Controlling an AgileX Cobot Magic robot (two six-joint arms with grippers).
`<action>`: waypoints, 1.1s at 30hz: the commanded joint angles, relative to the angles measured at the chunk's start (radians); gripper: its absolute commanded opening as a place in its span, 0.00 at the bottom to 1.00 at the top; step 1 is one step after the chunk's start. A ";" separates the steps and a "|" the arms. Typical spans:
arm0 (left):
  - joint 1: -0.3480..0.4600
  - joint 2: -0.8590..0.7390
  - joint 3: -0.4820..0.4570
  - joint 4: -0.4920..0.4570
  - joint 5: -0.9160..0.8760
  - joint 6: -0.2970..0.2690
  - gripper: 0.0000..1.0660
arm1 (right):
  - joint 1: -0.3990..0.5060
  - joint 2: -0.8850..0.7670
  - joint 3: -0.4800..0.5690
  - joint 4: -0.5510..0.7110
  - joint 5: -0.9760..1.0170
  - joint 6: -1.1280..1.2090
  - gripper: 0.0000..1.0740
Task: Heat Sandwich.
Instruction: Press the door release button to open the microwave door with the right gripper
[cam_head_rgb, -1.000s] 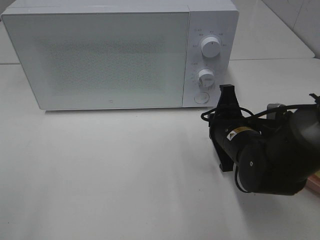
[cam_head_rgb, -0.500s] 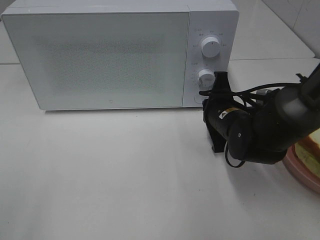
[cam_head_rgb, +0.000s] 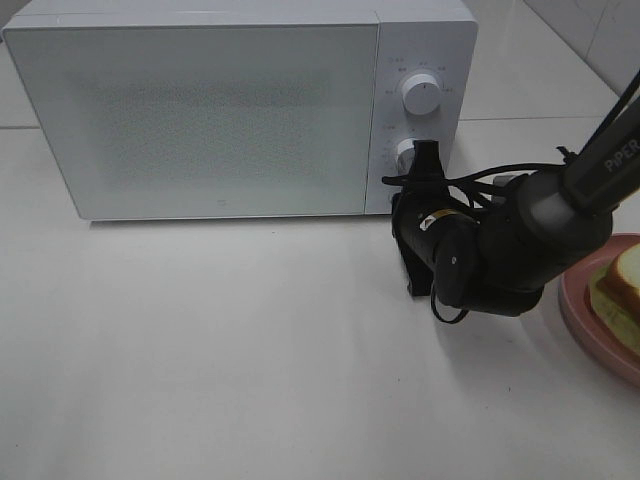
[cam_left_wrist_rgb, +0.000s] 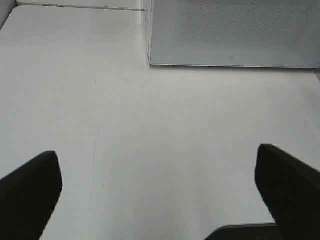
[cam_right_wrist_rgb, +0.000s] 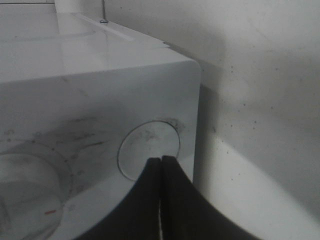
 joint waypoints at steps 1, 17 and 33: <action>0.002 -0.021 -0.001 -0.006 -0.014 0.001 0.92 | -0.002 0.009 -0.015 0.002 -0.019 -0.011 0.00; 0.002 -0.016 -0.001 -0.006 -0.014 0.001 0.92 | -0.031 0.024 -0.032 0.017 -0.080 -0.037 0.00; 0.002 -0.015 -0.001 -0.006 -0.014 0.001 0.92 | -0.042 0.024 -0.125 0.026 -0.160 -0.086 0.00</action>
